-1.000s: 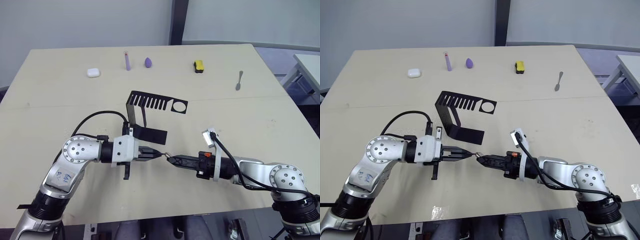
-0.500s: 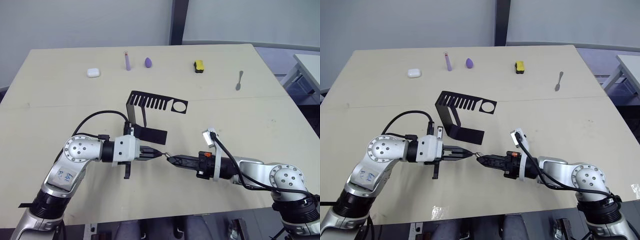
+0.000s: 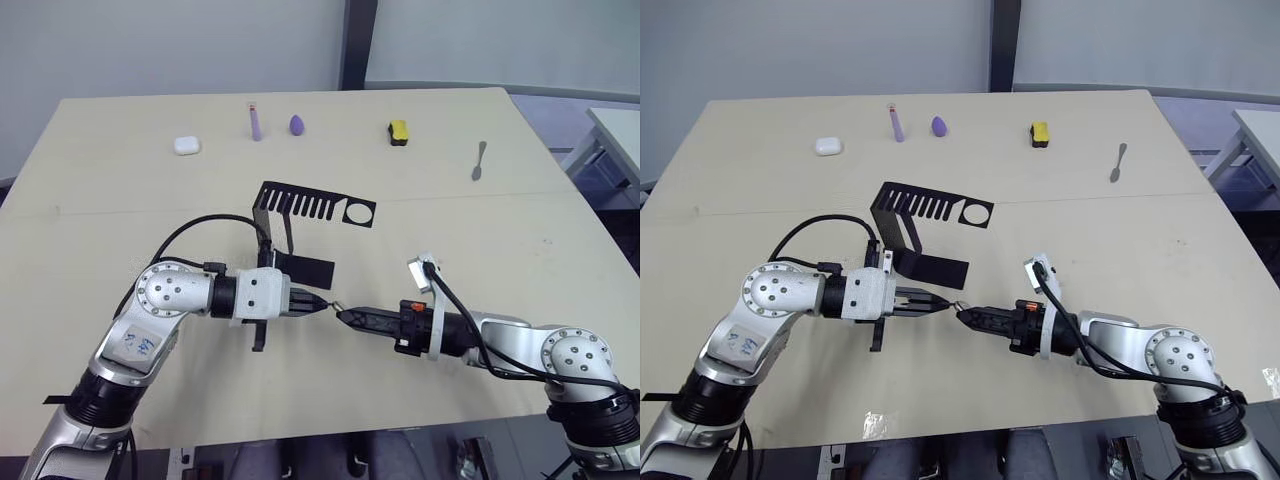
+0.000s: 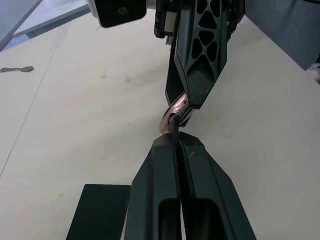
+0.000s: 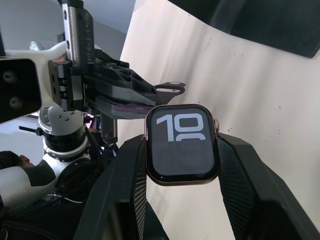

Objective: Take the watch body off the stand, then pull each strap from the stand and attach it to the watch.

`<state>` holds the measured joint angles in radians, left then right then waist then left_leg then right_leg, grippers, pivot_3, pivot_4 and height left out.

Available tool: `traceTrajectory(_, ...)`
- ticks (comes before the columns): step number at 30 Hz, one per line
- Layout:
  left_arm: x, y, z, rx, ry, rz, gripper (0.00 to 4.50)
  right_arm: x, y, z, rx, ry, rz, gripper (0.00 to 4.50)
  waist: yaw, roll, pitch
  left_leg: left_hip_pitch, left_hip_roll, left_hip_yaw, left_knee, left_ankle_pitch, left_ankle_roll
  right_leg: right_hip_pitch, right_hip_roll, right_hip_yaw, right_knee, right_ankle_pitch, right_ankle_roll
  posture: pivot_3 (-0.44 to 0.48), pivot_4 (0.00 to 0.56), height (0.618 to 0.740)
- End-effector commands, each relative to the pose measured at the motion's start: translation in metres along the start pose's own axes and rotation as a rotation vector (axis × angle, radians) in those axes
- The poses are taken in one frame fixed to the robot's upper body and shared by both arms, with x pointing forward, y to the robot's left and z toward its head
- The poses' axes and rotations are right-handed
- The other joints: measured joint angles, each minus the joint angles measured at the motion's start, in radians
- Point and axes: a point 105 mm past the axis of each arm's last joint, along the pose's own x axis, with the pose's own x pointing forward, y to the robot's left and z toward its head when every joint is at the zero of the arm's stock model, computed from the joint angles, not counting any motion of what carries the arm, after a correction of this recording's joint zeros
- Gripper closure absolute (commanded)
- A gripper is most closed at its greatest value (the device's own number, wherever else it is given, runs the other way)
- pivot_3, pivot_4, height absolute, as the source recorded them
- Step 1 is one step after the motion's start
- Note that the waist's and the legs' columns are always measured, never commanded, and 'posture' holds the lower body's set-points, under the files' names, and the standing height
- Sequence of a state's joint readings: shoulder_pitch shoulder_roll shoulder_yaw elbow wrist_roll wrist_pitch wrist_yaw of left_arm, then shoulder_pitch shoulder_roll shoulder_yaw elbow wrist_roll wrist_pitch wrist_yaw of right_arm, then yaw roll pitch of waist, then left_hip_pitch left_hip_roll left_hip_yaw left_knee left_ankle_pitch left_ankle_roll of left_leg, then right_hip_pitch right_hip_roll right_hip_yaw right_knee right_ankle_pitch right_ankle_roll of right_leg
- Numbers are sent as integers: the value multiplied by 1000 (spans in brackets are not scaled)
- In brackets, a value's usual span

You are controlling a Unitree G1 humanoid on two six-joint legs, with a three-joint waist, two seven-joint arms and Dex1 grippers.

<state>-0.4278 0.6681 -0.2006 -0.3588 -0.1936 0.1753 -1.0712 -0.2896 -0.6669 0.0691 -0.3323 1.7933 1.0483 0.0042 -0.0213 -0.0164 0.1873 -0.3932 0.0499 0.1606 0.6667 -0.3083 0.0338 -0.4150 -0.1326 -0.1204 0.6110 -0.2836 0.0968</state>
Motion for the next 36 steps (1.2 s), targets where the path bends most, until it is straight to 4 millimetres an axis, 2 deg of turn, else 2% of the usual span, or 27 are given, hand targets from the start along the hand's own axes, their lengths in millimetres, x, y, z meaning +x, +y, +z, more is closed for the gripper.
traceTrajectory(1, 14, -8, 23, 81, -61, -59, 4500, 6, 20, -6, -15, 31, 98, 2984, 1, 0, 0, 0, 0, 0, 0, 0, 0, 0, 0, 0, 0, 0, 0, 0, 150, 740)
traceTrajectory(8, 24, -11, 28, 101, -33, -72, 4500, 6, 18, -8, -9, 51, 80, 2984, 2, 0, 0, 0, 0, 0, 0, 0, 0, 0, 0, 0, 0, 0, 0, 0, 150, 740)
traceTrajectory(14, 27, -3, 29, 115, -15, -47, 4500, 6, 16, -9, -4, 68, 71, 2984, 6, 0, 0, 0, 0, 0, 0, 0, 0, 0, 0, 0, 0, 0, 0, 0, 150, 740)
traceTrajectory(36, 31, 1, 19, 98, 33, -37, 4500, 11, 19, -15, 26, 125, 70, 2984, 20, 0, 0, 0, 0, 0, 1, 1, 1, 0, 0, 0, 1, 0, 0, 0, 150, 740)
